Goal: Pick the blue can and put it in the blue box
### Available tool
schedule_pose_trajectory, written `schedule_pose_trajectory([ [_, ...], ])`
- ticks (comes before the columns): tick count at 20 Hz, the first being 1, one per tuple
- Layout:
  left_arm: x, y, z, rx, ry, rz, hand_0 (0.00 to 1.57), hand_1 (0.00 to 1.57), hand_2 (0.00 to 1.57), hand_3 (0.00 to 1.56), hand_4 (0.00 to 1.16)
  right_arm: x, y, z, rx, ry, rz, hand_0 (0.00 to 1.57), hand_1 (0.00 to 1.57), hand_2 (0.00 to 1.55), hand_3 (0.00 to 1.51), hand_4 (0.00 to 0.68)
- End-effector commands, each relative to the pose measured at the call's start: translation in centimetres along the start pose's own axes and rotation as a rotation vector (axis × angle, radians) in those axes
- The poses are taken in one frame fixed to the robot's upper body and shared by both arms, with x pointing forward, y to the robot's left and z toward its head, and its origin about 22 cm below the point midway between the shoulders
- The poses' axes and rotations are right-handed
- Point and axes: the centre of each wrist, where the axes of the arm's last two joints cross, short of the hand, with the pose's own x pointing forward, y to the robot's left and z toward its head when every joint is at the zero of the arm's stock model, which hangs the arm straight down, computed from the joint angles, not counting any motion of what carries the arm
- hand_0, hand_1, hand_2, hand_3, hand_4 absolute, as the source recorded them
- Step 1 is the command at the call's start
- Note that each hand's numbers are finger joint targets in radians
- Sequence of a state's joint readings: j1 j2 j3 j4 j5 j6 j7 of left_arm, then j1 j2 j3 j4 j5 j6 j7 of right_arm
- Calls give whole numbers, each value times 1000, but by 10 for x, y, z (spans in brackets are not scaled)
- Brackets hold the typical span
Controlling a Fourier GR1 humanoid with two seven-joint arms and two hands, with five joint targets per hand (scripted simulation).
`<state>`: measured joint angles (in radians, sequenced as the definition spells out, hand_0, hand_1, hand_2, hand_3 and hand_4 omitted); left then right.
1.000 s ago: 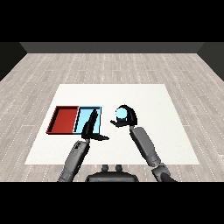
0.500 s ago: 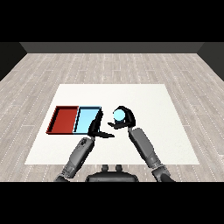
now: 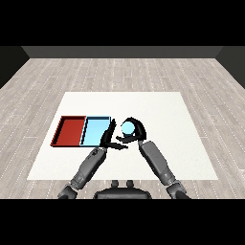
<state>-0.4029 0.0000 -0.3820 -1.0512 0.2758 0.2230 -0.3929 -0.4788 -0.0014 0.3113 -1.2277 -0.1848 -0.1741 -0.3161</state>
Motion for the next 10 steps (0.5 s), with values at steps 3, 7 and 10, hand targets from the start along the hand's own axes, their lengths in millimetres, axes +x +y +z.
schedule_pose_trajectory([
  [3, 2, -14, 3, -21, 9, 18, 0, 0, 0, 0, 0, 8, 18, 6, 16, -6, -4, 1393, 1393, 1435, 1399, 656],
  [7, 5, -19, 2, -31, 3, 21, 0, 0, 0, 0, 0, 6, 25, 1, 38, -12, 16, 1406, 1406, 1429, 1392, 646],
  [10, 7, -23, 10, 1, 1, -14, 0, 0, 0, 0, 0, 6, 23, -17, 45, -3, 1, 1419, 1419, 1430, 1388, 651],
])
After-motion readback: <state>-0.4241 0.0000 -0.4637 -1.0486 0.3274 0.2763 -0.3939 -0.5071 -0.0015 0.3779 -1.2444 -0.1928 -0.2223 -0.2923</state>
